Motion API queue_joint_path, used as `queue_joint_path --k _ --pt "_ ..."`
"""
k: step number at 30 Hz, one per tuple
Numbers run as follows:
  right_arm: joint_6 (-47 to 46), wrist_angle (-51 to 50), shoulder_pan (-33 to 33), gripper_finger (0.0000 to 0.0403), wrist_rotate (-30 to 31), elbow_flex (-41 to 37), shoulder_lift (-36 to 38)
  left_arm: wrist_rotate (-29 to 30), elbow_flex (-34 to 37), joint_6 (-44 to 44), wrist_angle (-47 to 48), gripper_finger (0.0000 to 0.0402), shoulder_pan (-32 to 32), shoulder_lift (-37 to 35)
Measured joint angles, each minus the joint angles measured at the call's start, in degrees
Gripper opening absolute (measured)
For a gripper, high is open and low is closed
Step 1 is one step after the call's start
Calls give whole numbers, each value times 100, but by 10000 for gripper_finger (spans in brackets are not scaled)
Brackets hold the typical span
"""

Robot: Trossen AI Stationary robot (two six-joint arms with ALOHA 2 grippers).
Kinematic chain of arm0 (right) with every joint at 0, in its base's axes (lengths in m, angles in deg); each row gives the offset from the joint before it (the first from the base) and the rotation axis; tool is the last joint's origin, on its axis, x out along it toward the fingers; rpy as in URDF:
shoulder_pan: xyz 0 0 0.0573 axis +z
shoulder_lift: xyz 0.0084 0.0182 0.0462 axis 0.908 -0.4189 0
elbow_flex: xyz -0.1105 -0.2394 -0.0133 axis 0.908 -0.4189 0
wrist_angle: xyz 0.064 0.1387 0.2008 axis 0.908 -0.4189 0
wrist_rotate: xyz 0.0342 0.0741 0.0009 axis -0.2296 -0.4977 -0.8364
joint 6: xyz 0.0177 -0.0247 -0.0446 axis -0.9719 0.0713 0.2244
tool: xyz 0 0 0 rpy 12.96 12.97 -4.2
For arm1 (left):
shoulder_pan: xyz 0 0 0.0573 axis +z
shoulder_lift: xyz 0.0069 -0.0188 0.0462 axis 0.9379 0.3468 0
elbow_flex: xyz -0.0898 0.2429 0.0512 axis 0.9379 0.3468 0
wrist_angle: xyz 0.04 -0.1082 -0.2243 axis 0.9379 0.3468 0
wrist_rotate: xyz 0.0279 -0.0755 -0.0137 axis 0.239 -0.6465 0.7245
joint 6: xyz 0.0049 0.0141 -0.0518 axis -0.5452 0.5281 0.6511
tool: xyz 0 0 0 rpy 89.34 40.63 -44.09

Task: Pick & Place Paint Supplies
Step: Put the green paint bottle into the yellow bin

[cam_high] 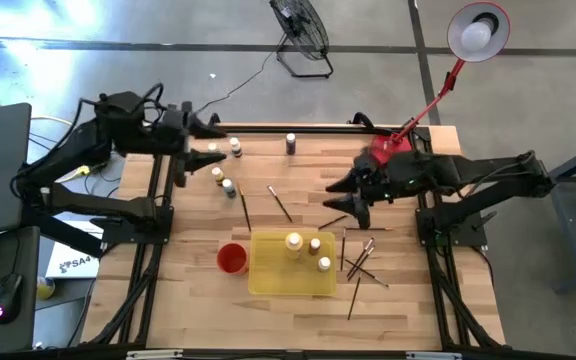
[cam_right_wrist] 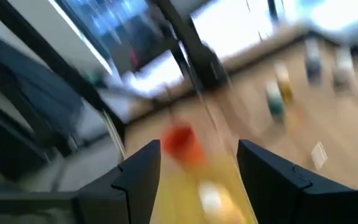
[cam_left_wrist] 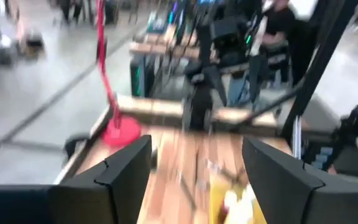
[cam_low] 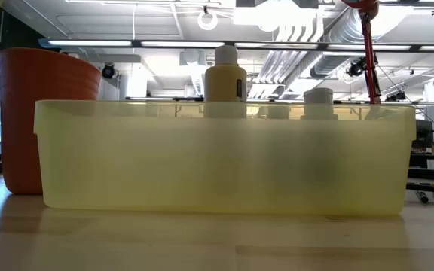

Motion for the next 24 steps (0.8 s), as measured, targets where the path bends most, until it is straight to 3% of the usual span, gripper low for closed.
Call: queue_joint_path --k 4,11,17,24 --pt "-418 -1258 214 203 -14 -4 1 -67 4 255 634 234 0 -91" --pt "-1231 -2665 467 203 353 -4 2 -89 4 271 599 232 -2 15" --pt "-1235 -2930 419 203 840 -4 2 289 7 152 287 232 -2 247" --pt "-1164 -2928 382 203 1464 -4 2 289 7 153 -126 232 -1 658"
